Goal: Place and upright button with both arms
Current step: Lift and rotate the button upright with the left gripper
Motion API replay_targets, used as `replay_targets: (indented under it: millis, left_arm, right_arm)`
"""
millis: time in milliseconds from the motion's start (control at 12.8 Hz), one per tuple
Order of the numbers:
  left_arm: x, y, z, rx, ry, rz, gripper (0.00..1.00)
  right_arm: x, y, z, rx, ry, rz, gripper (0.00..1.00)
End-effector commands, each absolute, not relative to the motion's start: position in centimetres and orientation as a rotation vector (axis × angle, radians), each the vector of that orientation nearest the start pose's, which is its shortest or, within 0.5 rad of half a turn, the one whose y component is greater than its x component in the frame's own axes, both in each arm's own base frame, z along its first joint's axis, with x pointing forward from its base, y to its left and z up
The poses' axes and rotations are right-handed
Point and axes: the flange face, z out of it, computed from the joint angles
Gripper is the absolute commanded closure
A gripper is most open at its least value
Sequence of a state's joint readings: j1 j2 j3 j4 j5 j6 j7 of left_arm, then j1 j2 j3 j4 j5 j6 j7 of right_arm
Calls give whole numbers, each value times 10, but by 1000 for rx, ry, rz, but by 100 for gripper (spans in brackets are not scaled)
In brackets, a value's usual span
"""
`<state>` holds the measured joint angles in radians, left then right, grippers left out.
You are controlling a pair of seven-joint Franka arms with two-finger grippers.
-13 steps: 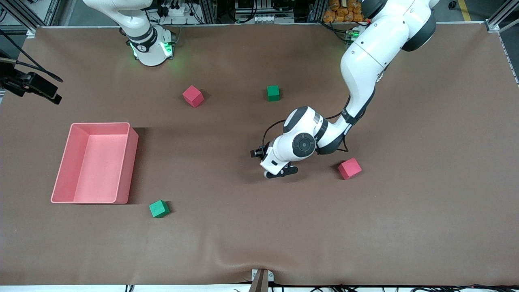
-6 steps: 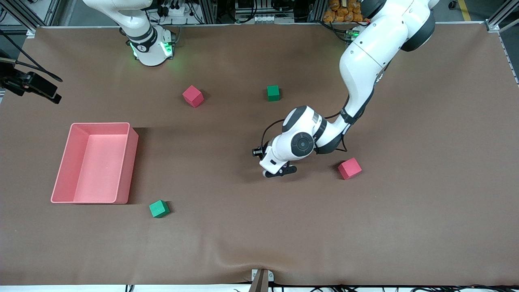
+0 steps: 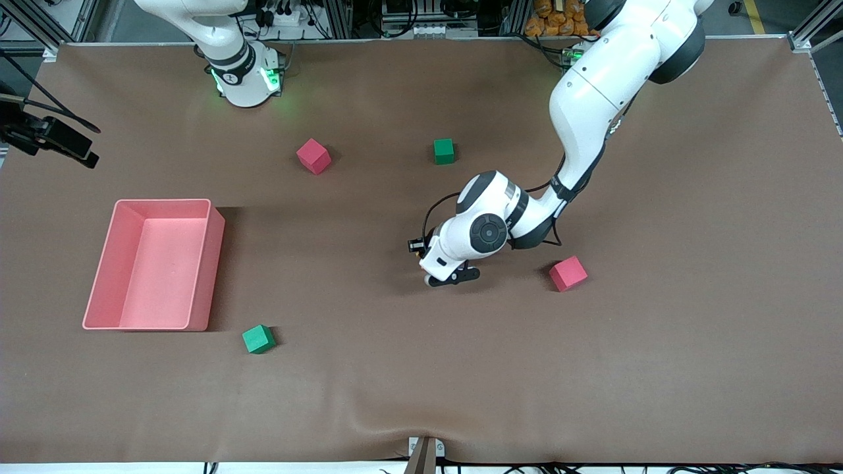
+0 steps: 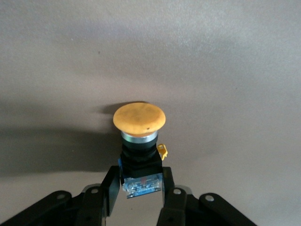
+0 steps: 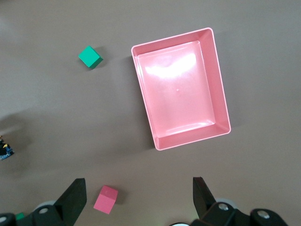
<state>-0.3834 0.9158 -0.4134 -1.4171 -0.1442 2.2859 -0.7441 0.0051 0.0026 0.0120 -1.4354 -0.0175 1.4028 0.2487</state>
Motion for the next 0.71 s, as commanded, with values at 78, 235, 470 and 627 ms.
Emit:
replay_targets:
  millis: [78, 235, 470, 627]
  left_arm:
    - [546, -486, 179, -3409, -328, 508, 61]
    - [545, -486, 178, -3408, -329, 510, 71]
    - [546, -486, 182, -3408, -343, 503, 100]
    - [549, -488, 196, -3407, -397, 483, 100]
  right_arm:
    - [534, 1, 673, -3121, 367, 65, 0]
    - [534, 0, 673, -3121, 370, 65, 0]
    - [534, -2, 668, -3118, 376, 80, 0]
    - [534, -2, 668, -3118, 378, 80, 0]
